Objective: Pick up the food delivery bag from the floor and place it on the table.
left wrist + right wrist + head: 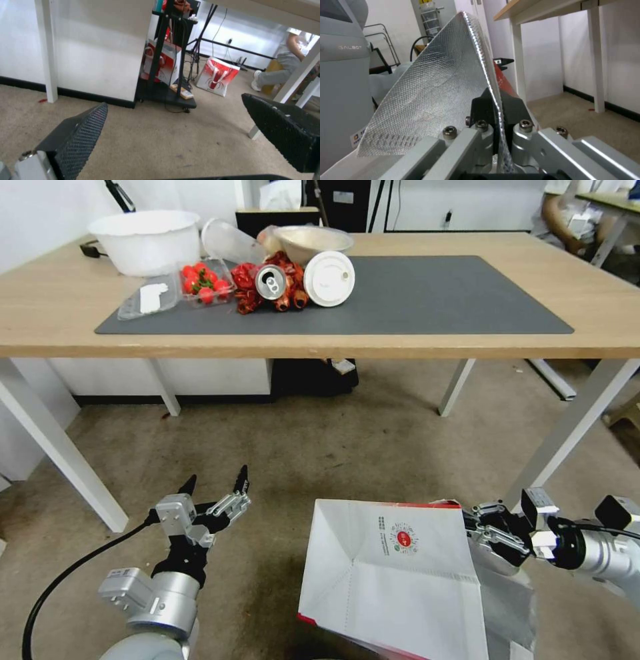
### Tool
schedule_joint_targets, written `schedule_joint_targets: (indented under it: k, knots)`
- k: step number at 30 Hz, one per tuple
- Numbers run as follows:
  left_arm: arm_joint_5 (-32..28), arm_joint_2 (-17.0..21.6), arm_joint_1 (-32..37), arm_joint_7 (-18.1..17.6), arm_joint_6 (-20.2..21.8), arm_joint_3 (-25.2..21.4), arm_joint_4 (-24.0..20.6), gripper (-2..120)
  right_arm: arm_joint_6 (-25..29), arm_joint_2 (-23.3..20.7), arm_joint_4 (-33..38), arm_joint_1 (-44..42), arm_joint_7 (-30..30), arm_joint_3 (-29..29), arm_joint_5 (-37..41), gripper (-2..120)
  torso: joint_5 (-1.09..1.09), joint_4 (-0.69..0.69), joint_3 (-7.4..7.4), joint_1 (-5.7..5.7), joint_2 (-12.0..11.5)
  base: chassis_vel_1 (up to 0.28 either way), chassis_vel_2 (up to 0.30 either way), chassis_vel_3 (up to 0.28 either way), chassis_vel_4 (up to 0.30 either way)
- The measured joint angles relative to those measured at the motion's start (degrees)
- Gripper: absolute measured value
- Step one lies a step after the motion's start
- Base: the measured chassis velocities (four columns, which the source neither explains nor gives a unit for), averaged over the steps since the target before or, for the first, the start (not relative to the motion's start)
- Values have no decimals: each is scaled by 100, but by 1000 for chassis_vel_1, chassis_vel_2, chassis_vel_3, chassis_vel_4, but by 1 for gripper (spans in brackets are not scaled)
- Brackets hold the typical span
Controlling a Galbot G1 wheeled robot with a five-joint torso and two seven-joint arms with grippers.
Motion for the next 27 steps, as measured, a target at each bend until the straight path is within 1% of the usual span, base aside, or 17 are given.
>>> schedule_joint_targets:
  k: [1,8,9,12,19,21,22,25,27]
  knots:
    - [0,0,0,0,0,0,0,100,0,0,0,0,0,0,0,0,0,0,0,0,0,0,0,0,0]
    - [0,7,-20,-3,4,5,23,100,-2,-3,-3,12,3,-9,0,0,0,0,147,39,186,0,0,0,0]
    - [0,7,-20,-3,4,5,23,100,-2,-3,-3,12,3,-9,0,0,0,0,147,39,186,0,0,0,0]
    - [0,9,-28,-3,5,8,33,100,-2,-12,-4,19,6,-10,0,0,0,0,224,57,281,0,0,0,0]
    - [4,7,-31,-1,6,8,41,100,-2,-35,-18,8,6,1,10,0,0,0,307,85,390,0,0,0,0]
    - [8,7,-30,-1,6,9,41,100,0,-41,-23,8,4,6,11,0,0,0,344,97,439,0,0,0,0]
    - [19,6,-26,-1,5,12,41,100,1,-33,-22,6,2,8,11,0,-1,0,390,118,508,0,0,0,0]
    - [21,6,-23,-1,4,13,41,100,2,-24,-22,5,-1,9,10,0,0,0,414,128,541,0,0,0,0]
    - [30,8,-14,-1,-1,15,37,100,19,-23,-20,1,-5,9,2,0,0,0,457,146,601,0,0,0,0]
